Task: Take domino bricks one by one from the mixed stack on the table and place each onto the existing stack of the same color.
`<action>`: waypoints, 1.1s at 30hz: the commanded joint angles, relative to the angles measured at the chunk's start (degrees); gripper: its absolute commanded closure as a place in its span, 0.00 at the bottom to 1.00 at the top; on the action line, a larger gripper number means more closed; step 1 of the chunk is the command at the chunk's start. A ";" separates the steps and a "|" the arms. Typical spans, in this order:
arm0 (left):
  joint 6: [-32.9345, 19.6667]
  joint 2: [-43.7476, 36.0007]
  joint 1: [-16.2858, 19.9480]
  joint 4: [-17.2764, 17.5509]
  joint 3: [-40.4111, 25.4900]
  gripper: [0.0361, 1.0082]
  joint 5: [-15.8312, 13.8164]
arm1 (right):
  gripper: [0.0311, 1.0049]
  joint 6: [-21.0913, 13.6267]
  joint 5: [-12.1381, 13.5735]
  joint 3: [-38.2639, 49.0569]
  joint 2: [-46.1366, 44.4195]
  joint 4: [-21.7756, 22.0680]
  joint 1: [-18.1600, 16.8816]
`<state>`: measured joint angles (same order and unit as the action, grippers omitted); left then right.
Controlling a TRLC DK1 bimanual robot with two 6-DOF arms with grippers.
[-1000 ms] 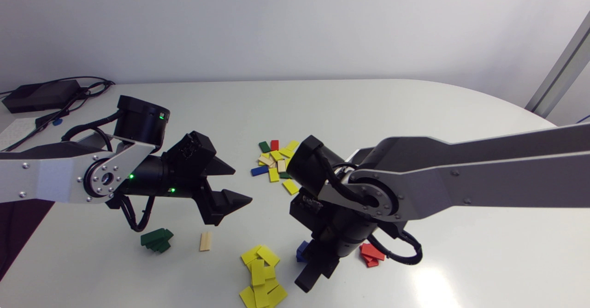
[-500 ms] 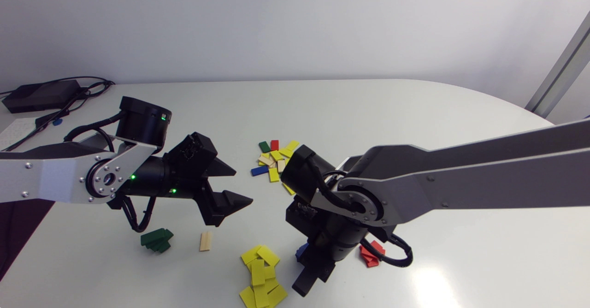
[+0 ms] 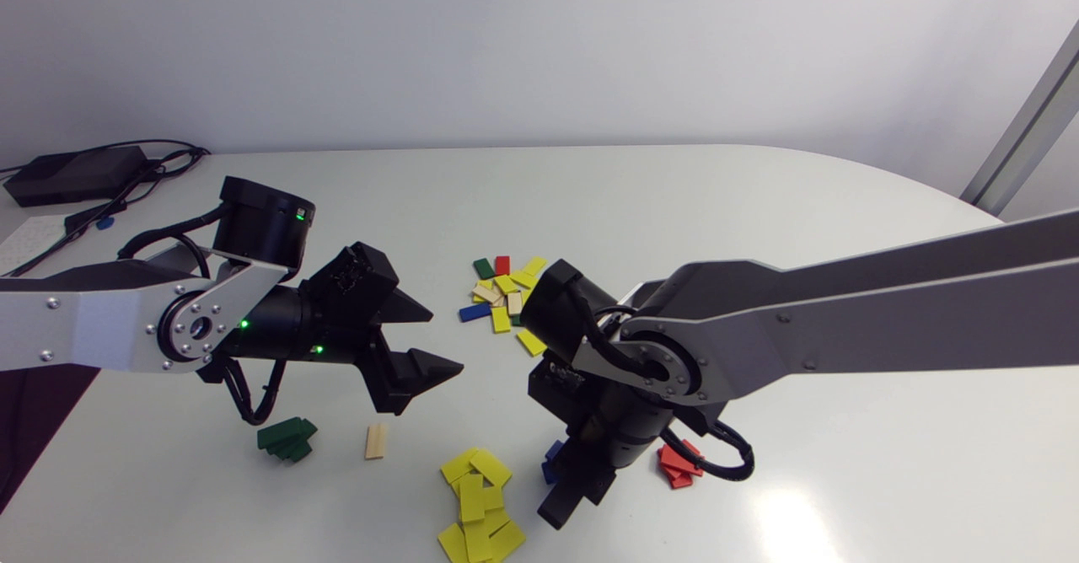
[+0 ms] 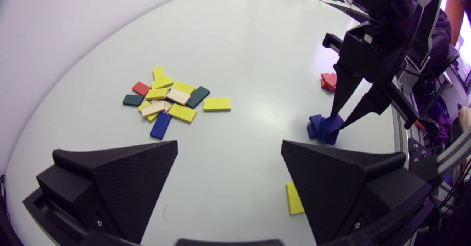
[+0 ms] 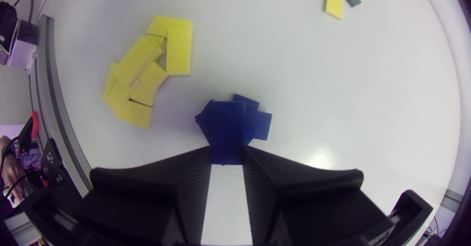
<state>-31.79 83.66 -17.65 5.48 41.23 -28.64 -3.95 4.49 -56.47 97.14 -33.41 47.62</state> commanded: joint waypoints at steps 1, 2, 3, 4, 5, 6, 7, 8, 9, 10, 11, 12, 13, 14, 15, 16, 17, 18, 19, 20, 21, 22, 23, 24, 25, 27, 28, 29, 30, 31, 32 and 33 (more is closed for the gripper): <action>1.47 0.98 -0.46 -0.73 0.43 0.00 0.08 | 0.85 -0.98 -0.36 -1.01 0.50 0.36 -0.24; 1.47 0.89 -0.46 -0.73 0.34 0.00 0.08 | 0.85 -0.98 -0.36 -1.10 0.42 0.36 -0.24; 1.47 0.89 -0.46 -0.73 0.34 0.00 0.08 | 0.85 -0.98 -0.36 -1.19 0.42 0.36 -0.15; 1.47 0.81 -0.46 -0.73 0.25 0.00 0.08 | 0.85 -0.98 -0.36 -1.28 0.42 0.45 -0.07; 1.47 0.81 -0.46 -0.73 0.25 0.00 0.08 | 0.85 -0.98 -0.36 -1.28 0.50 0.36 -0.07; 1.47 0.72 -0.46 -0.73 0.16 0.00 -0.01 | 0.85 -0.98 -0.36 -1.36 0.50 0.36 0.02; 1.47 0.63 -0.46 -0.73 0.08 0.00 -0.01 | 0.85 -0.98 -0.36 -1.45 0.50 0.36 0.02; 1.38 0.54 -0.46 -0.73 -0.01 0.00 -0.01 | 0.85 -0.98 -0.36 -1.45 0.50 0.36 0.20; 1.38 0.45 -0.46 -0.73 -0.01 0.00 0.08 | 0.85 -0.98 -0.36 -1.54 0.50 0.27 0.20; 1.38 0.45 -0.37 -0.73 -0.01 0.00 -0.01 | 0.85 -0.98 -0.36 -1.63 0.50 0.19 0.20; 1.47 0.45 -0.37 -0.73 -0.01 0.00 -0.01 | 0.85 -0.98 -0.36 -1.63 0.50 0.19 0.11; 1.47 0.45 -0.46 -0.73 0.08 0.00 -0.01 | 0.85 -1.06 -0.36 -1.63 0.50 0.19 0.11; 1.47 0.45 -0.46 -0.73 -0.01 0.00 -0.01 | 0.85 -1.06 -0.36 -1.63 0.59 0.19 0.11; 1.47 0.45 -0.46 -0.73 0.08 0.00 0.08 | 0.84 -1.06 -0.36 -1.63 0.59 0.19 0.02; 1.47 0.45 -0.46 -0.73 0.08 0.00 -0.01 | 0.79 -1.06 -0.36 -1.63 0.68 0.19 0.02; 1.47 0.45 -0.54 -0.73 0.08 0.00 0.08 | 0.75 -1.15 -0.36 -1.54 0.68 0.19 -0.07; 1.47 0.54 -0.54 -0.73 0.08 0.00 -0.01 | 0.73 -1.24 -0.36 -1.54 0.68 0.19 -0.07; 1.56 0.54 -0.54 -0.73 0.16 0.00 -0.01 | 0.70 -1.24 -0.36 -1.45 0.68 0.19 -0.15; 1.47 0.54 -0.63 -0.73 0.16 0.00 -0.01 | 0.65 -1.24 -0.36 -1.54 0.68 0.19 -0.15; 1.56 0.54 -0.63 -0.73 0.16 0.00 0.08 | 0.60 -1.24 -0.36 -1.54 0.68 0.10 -0.24; 1.56 0.54 -0.63 -0.73 0.25 0.00 0.08 | 0.55 -1.24 -0.36 -1.54 0.59 0.01 -0.24; 1.56 0.54 -0.63 -0.73 0.25 0.00 -0.01 | 0.54 -1.33 -0.36 -1.54 0.50 0.01 -0.15; 1.56 0.54 -0.63 -0.73 0.25 0.00 0.08 | 0.54 -1.33 -0.36 -1.54 0.42 0.01 -0.15; 1.56 0.54 -0.63 -0.73 0.25 0.00 -0.01 | 0.54 -1.33 -0.36 -1.54 0.33 -0.08 -0.24; 1.64 0.54 -0.63 -0.73 0.34 0.00 0.08 | 0.54 -1.33 -0.36 -1.63 0.33 -0.08 -0.24; 1.64 0.54 -0.54 -0.73 0.34 0.00 -0.01 | 0.54 -1.33 -0.36 -1.54 0.24 -0.08 -0.15; 1.64 0.54 -0.63 -0.73 0.34 0.00 -0.01 | 0.54 -1.33 -0.36 -1.54 0.24 -0.08 -0.15; 1.64 0.54 -0.63 -0.73 0.34 0.00 0.08 | 0.54 -1.33 -0.36 -1.63 0.06 -0.17 -0.24; 1.64 0.54 -0.63 -0.73 0.34 0.00 -0.01 | 0.54 -1.33 -0.36 -1.63 -0.11 -0.25 -0.24; 1.64 0.54 -0.54 -0.73 0.25 0.00 -0.01 | 0.54 -1.33 -0.36 -1.72 -0.46 -0.43 -0.24; 1.64 0.54 -0.54 -0.73 0.25 0.00 0.08 | 0.54 -1.33 -0.36 -1.72 -0.82 -0.61 -0.33; 1.73 0.54 -0.54 -0.73 0.25 0.00 0.08 | 0.54 -1.33 -0.36 -1.80 -1.17 -0.78 -0.42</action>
<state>-31.57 83.66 -17.76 5.48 41.23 -28.64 -4.12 4.45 -57.39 97.01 -33.10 47.62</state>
